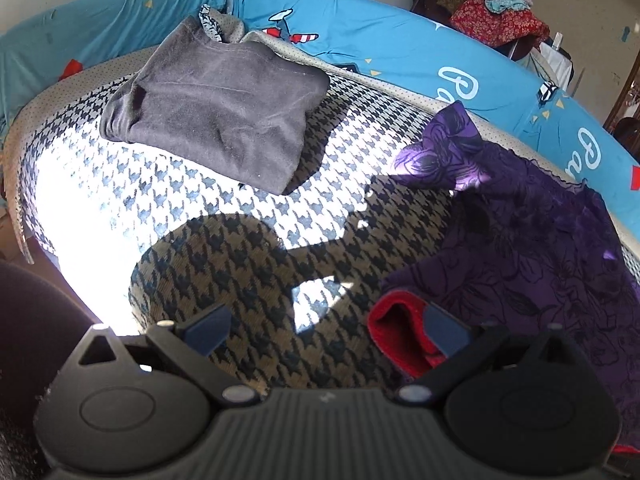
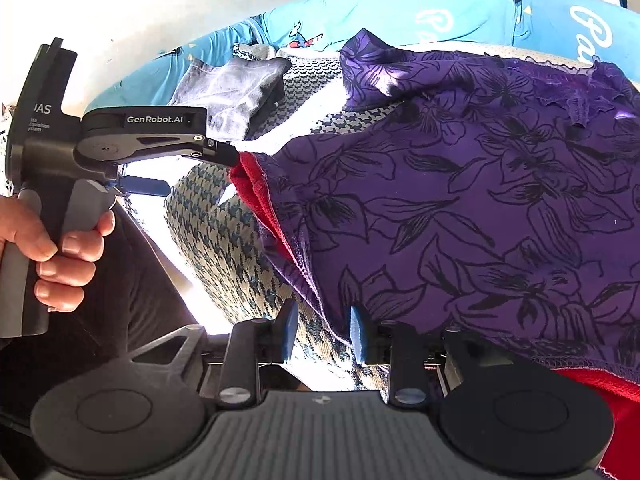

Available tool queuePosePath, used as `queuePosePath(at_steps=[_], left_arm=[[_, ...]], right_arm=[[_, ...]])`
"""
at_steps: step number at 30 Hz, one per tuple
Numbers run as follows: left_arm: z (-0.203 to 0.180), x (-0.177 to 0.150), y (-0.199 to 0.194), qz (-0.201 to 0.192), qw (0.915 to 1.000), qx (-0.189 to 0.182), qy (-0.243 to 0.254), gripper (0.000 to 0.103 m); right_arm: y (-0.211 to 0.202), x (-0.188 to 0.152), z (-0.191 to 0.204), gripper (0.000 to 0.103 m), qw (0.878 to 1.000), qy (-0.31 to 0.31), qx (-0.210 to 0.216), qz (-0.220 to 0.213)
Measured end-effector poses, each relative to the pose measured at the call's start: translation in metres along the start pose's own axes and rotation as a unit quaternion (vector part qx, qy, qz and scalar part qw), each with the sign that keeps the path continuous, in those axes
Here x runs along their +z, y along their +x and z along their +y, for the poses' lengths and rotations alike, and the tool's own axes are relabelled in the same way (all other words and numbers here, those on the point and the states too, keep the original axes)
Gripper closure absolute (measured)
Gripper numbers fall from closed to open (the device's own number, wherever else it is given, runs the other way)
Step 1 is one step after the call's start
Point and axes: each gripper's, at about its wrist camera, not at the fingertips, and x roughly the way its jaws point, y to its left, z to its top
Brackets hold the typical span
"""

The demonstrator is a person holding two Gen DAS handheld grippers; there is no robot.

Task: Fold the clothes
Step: 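Open the right tool and release the folded hem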

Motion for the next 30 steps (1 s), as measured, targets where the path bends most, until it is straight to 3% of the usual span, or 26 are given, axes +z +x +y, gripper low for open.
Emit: queuePosePath(at_steps=[10,20,30], left_arm=[[0.001,0.03,0.01,-0.015,0.9999,-0.007,-0.001,0.0],[0.003,0.034,0.022,-0.025,0.9993,-0.029,0.0,0.0],[0.017,0.034,0.023,-0.033,0.9987,-0.033,-0.022,0.0]], right_arm=[[0.031,0.036,0.003,0.074,0.999,0.003,0.041,-0.011],[0.063,0.067,0.006,0.069,0.995,0.029,0.092,-0.004],[0.084,0.078,0.033,0.069,0.995,-0.02,0.101,0.005]])
